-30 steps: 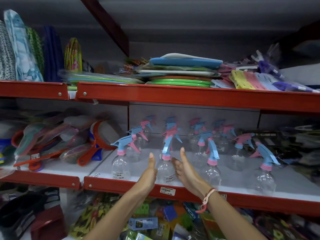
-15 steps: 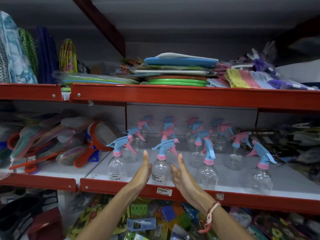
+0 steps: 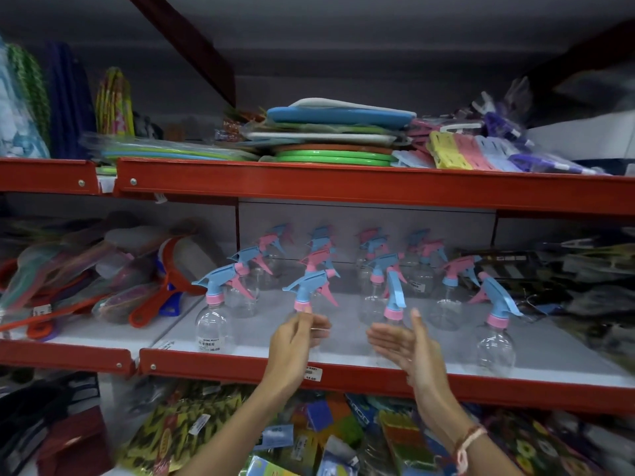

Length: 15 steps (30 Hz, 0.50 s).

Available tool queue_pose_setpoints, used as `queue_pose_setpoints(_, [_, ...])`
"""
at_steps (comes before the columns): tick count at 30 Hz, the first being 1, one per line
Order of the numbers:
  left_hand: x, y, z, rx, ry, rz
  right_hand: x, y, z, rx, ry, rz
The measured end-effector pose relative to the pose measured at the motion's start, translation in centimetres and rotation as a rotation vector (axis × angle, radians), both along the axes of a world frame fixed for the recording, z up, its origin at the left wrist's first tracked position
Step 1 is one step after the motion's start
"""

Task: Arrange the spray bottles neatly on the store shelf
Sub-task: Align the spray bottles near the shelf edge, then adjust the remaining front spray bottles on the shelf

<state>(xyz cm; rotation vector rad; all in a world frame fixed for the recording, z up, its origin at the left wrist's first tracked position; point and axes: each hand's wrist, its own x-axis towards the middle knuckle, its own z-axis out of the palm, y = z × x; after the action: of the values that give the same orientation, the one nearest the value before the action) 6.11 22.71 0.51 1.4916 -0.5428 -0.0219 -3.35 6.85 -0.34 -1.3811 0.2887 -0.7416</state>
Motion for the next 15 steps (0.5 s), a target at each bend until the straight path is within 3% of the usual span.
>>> queue_pose_setpoints(4, [-1.3,-3.6,-0.5,0.066,0.060,-0.061,-0.8,-3.2,-0.8,0.118,-0.111,-0.353])
queue_pose_setpoints(6, [-1.5,-4.6,-1.2,0.103,0.118,-0.086,0.0,-4.4,-1.0,0.103,-0.102,-0.417])
queue_pose_setpoints(12, [-3.2,-7.5,-1.5,0.166,0.259,-0.164,2.7,-8.3,-0.7,0.131,0.188,0.118])
queue_pose_setpoints(15, [-3.6,-8.2,-1.1,0.183,0.300,-0.174,2.4,-7.9,-0.2,0.095,0.265,0.285])
